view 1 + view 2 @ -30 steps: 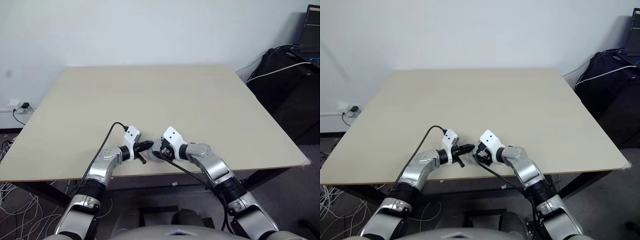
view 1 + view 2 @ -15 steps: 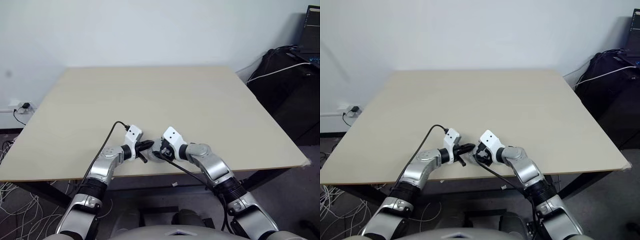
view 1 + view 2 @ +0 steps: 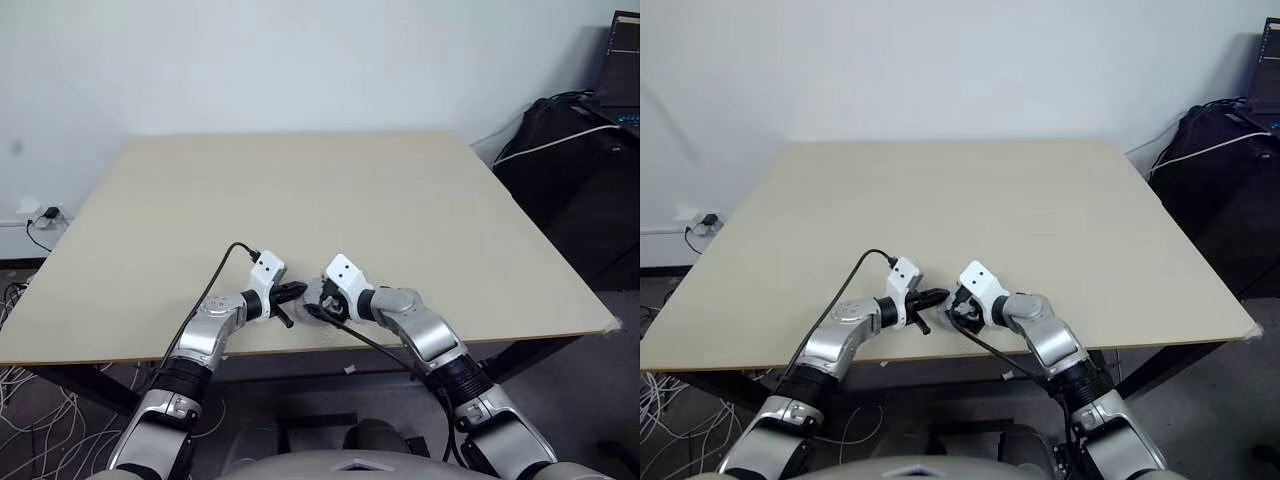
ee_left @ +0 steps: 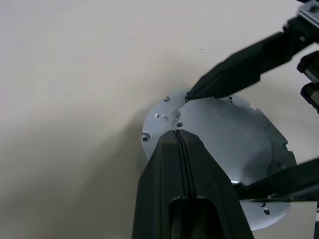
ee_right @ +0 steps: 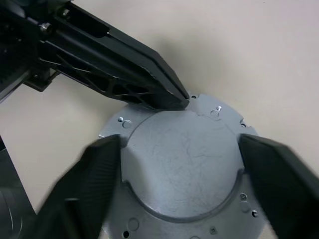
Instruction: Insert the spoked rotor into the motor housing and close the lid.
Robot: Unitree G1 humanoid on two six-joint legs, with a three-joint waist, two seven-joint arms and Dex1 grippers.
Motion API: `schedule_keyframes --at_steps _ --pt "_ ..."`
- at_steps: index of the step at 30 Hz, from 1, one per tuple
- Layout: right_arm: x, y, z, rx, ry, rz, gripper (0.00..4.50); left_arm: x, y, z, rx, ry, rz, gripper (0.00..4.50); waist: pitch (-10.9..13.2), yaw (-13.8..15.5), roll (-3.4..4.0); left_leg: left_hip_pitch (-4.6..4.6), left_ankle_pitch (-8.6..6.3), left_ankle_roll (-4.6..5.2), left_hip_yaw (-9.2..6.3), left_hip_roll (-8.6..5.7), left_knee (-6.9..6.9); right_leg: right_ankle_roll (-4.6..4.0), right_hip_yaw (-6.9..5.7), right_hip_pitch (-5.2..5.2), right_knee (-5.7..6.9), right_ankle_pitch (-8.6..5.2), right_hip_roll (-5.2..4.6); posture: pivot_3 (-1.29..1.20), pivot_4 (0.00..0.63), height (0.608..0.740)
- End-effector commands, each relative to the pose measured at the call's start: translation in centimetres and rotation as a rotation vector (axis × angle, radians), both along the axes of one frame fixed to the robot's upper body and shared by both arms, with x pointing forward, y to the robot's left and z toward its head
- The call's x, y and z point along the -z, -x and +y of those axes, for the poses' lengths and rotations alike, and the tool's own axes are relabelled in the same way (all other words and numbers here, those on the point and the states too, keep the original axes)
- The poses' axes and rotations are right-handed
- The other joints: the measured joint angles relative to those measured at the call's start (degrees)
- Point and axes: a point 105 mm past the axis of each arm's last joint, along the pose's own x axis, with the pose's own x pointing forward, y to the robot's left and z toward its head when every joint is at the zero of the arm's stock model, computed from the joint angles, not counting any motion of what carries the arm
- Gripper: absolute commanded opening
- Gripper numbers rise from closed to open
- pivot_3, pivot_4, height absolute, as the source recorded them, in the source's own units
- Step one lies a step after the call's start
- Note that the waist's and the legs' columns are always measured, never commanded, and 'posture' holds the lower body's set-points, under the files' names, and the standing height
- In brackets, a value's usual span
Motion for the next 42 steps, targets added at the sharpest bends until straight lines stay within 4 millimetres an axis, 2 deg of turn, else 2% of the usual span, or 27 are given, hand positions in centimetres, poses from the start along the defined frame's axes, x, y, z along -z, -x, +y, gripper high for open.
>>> schedule_keyframes --at_steps 1,8,11,17,24,30,36,42 --pt "0.9 0.4 -0.3 0.003 0.029 0.026 4.47 1.4 1.0 0.1 0.008 -0.031 0.061 0.0 0.0 0.0 0.01 0.0 0.0 0.0 0.0 0.0 -0.01 0.0 0.0 0.0 -0.01 0.0 0.0 0.0 0.0 0.74" --pt "-0.1 0.0 -0.1 0.008 -0.016 -0.01 4.47 1.4 1.3 -0.2 0.002 -0.012 0.064 0.0 -0.01 0.04 0.01 -0.03 0.0 0.0 -0.01 -0.01 -0.1 -0.01 -0.01 -0.01 -0.15 0.0 -0.02 0.0 0.0 0.74" --pt "-1.2 -0.4 0.1 0.022 -0.066 -0.041 4.47 1.4 1.3 -0.1 0.001 -0.012 0.066 0.0 0.0 0.05 0.01 -0.05 0.0 0.0 -0.01 -0.01 -0.13 -0.01 -0.02 -0.01 -0.2 0.0 -0.03 0.0 0.0 0.74" --pt "-3.7 0.0 0.6 -0.005 -0.161 -0.074 4.47 1.4 1.4 -0.1 0.001 -0.012 0.067 0.0 0.0 0.11 0.02 -0.09 0.0 0.0 -0.01 -0.03 -0.29 -0.01 -0.02 -0.03 -0.39 0.01 -0.04 0.0 0.0 0.74" --pt "-5.7 0.8 -0.3 -0.02 -0.207 -0.096 4.47 1.6 1.6 -0.3 0.005 -0.01 0.076 0.0 -0.01 0.41 0.0 -0.09 0.0 0.0 -0.01 -0.08 -0.59 -0.02 -0.03 -0.04 -0.65 0.01 -0.08 0.0 0.0 0.74" --pt "-7.5 0.9 -1.7 0.057 -0.278 -0.105 4.47 1.6 1.7 -0.4 0.01 -0.006 0.079 0.0 -0.01 0.88 0.0 -0.09 0.0 -0.01 -0.01 -0.09 -0.73 -0.04 -0.03 -0.09 -0.71 -0.01 -0.1 0.0 0.0 0.74" --pt "-6.0 2.5 -4.2 0.182 -0.302 0.024 4.47 1.5 1.5 -0.6 -0.003 0.021 0.079 0.0 -0.01 1.47 -0.02 -0.11 0.0 0.0 -0.01 -0.1 -0.77 -0.07 -0.04 -0.08 -0.78 -0.03 -0.12 0.0 0.0 0.74" --pt "-4.4 4.0 -5.7 0.382 -0.463 0.267 4.47 1.6 1.6 -0.6 0.003 0.022 0.082 0.0 -0.03 1.49 0.03 -0.09 0.0 0.0 -0.01 -0.09 -0.82 -0.07 -0.05 -0.09 -0.76 -0.03 -0.12 0.0 0.0 0.74"
